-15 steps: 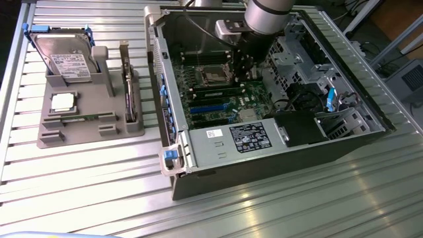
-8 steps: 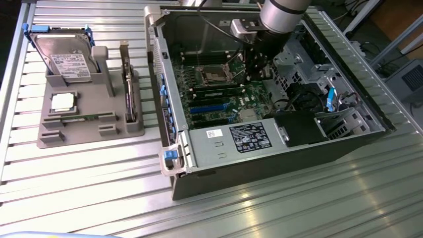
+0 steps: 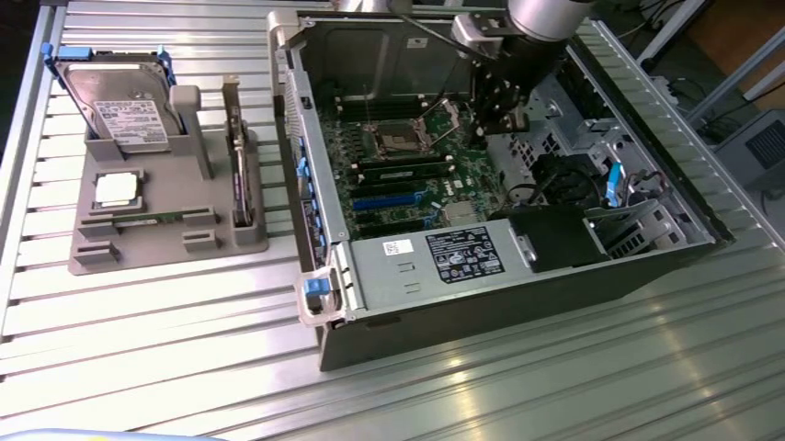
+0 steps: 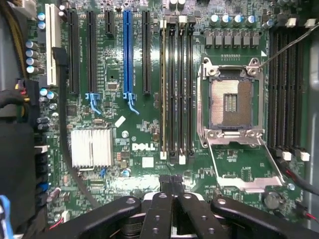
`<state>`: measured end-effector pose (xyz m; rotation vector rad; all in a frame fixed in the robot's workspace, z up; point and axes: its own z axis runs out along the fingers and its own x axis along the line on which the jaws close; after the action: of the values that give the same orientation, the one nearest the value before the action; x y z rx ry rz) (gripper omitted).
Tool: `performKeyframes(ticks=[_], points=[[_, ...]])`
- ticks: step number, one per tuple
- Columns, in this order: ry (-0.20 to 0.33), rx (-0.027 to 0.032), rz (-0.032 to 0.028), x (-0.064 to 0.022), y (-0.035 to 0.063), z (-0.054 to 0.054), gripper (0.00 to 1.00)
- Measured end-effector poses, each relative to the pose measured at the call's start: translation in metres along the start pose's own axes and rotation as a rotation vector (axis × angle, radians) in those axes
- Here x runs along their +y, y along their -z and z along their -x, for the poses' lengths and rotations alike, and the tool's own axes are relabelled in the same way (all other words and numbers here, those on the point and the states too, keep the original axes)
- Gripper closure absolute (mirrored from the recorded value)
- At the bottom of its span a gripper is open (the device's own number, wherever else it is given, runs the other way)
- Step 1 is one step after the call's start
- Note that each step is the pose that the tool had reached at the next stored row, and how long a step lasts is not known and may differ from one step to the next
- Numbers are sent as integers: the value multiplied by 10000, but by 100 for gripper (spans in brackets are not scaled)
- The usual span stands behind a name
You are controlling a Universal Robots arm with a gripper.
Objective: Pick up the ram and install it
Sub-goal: 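Press down the ram until it locks into place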
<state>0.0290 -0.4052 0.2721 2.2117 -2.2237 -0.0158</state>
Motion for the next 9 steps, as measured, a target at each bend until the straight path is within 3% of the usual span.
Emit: performKeyframes(ticks=[3,8,9], points=[[0,-1,0,-28,172,1,90],[0,-1,0,-48,360,2,90],[0,-1,0,-62,452,2,90]])
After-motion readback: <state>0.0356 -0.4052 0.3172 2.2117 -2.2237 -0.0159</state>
